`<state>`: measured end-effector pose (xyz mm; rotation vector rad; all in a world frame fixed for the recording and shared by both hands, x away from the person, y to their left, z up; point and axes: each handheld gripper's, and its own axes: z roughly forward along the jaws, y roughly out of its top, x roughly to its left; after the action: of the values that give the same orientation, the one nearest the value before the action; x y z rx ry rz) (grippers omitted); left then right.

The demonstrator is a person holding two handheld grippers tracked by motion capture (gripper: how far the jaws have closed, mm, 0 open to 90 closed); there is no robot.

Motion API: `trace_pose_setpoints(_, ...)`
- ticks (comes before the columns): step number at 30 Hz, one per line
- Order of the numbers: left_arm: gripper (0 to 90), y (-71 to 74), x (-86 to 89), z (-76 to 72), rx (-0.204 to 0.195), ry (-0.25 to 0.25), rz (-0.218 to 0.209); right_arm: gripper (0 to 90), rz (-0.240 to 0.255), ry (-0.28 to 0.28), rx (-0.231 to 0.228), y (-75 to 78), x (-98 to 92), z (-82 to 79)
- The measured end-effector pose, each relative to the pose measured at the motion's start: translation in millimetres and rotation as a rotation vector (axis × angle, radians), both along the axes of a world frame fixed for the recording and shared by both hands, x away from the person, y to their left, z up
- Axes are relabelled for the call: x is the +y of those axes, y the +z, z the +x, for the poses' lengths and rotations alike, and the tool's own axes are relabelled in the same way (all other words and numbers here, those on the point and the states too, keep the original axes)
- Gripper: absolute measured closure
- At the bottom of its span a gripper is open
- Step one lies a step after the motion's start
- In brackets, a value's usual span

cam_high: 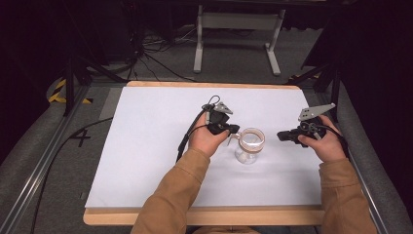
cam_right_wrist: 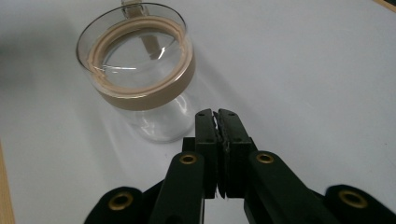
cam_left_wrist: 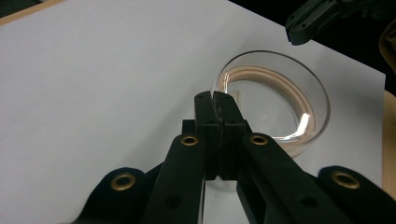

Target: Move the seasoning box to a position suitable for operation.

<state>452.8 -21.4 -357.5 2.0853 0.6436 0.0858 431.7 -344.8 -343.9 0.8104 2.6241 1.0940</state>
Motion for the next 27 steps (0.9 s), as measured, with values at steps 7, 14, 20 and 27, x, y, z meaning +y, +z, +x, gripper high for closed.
trace_pose_setpoints(7,90.0,-0.5,0.1,0.1,0.012,0.003,-0.009,89.9,-0.020,0.045,0.015,0.5,6.9,-2.2)
trace_pose_setpoints(14,90.0,1.1,-1.2,0.3,-0.002,0.000,0.011,90.0,-0.039,0.090,0.042,0.0,14.8,-4.3)
trace_pose_setpoints(20,90.0,0.7,-1.8,0.0,0.000,0.005,0.016,90.0,-0.050,0.112,0.050,-0.6,20.7,-5.5)
trace_pose_setpoints(27,90.0,0.7,-1.9,0.0,0.000,0.005,0.020,90.0,-0.036,0.134,0.039,-0.1,30.4,-7.2)
